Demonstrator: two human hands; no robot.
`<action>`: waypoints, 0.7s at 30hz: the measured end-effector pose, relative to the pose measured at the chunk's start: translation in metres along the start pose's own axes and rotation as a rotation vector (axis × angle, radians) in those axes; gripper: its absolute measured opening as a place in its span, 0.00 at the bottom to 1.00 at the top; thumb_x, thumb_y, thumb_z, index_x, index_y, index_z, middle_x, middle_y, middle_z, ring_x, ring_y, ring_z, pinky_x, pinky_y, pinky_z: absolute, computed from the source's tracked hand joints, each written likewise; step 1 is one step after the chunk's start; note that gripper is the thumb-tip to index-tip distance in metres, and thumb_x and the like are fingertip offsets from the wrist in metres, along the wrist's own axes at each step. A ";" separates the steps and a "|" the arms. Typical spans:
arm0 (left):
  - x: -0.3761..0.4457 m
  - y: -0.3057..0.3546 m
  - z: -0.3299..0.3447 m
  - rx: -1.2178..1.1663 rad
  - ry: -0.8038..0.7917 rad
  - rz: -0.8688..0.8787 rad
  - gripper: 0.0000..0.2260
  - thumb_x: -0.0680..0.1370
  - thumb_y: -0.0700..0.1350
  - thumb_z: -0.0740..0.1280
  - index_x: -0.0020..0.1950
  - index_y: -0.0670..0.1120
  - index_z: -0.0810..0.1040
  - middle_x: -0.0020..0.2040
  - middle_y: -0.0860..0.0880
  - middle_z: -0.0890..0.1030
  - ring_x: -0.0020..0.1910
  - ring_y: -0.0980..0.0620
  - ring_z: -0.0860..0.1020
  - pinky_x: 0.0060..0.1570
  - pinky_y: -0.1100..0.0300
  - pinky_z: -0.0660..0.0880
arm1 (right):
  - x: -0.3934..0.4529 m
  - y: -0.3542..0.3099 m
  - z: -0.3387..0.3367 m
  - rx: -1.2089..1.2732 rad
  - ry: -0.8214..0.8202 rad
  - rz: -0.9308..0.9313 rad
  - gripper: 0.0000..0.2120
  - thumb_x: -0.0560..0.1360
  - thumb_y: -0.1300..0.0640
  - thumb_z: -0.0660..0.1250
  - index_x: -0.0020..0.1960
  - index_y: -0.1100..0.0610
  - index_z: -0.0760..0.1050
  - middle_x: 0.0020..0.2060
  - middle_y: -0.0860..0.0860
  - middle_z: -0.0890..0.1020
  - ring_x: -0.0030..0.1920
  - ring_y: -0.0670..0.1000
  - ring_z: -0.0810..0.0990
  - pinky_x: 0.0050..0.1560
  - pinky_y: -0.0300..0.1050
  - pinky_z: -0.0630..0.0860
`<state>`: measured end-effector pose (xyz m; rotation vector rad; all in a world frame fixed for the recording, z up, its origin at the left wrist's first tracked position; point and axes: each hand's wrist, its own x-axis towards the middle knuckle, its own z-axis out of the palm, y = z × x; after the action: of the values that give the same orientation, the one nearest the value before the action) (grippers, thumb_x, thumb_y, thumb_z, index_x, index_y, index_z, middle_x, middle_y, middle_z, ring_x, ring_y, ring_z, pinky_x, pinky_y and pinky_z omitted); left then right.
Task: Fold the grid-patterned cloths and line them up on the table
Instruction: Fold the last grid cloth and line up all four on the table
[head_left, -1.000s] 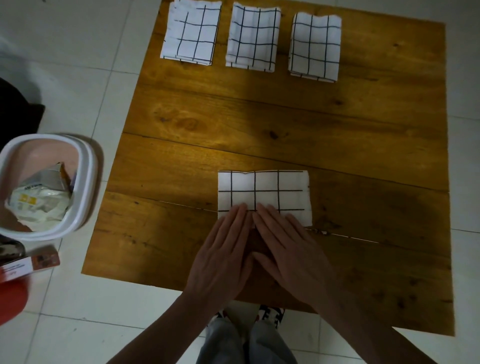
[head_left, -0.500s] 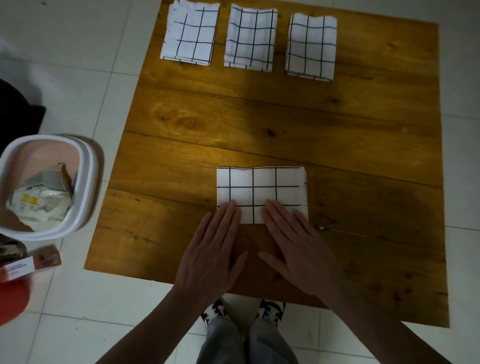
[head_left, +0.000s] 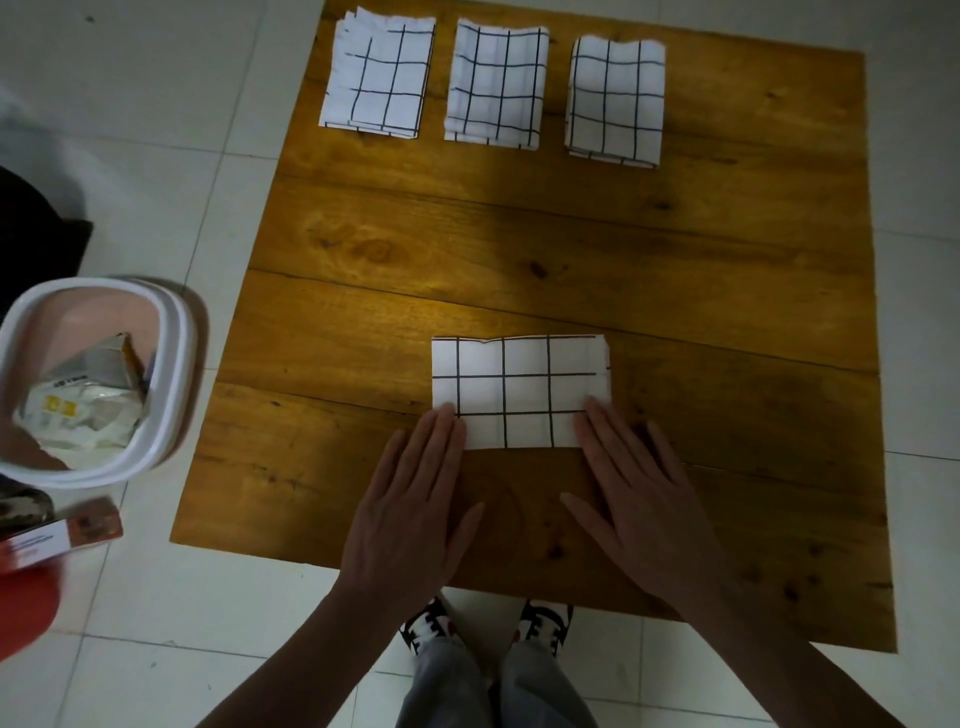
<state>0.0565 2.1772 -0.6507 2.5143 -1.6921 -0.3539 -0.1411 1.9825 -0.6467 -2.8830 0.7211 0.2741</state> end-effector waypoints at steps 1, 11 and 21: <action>-0.001 0.003 -0.001 -0.009 0.016 -0.009 0.32 0.86 0.61 0.50 0.84 0.41 0.54 0.85 0.42 0.52 0.84 0.46 0.51 0.79 0.43 0.61 | 0.000 -0.002 0.000 0.014 0.014 0.010 0.36 0.85 0.34 0.46 0.85 0.55 0.51 0.84 0.51 0.50 0.84 0.50 0.49 0.81 0.62 0.53; 0.052 0.030 -0.024 -0.052 0.180 -0.018 0.28 0.87 0.51 0.51 0.83 0.39 0.56 0.84 0.39 0.57 0.84 0.43 0.53 0.81 0.44 0.58 | 0.045 -0.041 -0.022 0.017 0.237 -0.061 0.29 0.88 0.42 0.46 0.83 0.57 0.58 0.83 0.54 0.57 0.83 0.54 0.53 0.82 0.59 0.54; 0.083 0.004 0.001 0.047 0.057 0.018 0.29 0.87 0.52 0.50 0.85 0.41 0.50 0.85 0.43 0.49 0.84 0.47 0.46 0.82 0.47 0.51 | 0.093 -0.039 -0.008 0.084 0.077 -0.073 0.33 0.86 0.38 0.41 0.84 0.56 0.52 0.84 0.52 0.53 0.84 0.50 0.49 0.82 0.58 0.56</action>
<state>0.0829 2.0992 -0.6623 2.5149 -1.7207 -0.2411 -0.0404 1.9729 -0.6544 -2.8452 0.6229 0.1211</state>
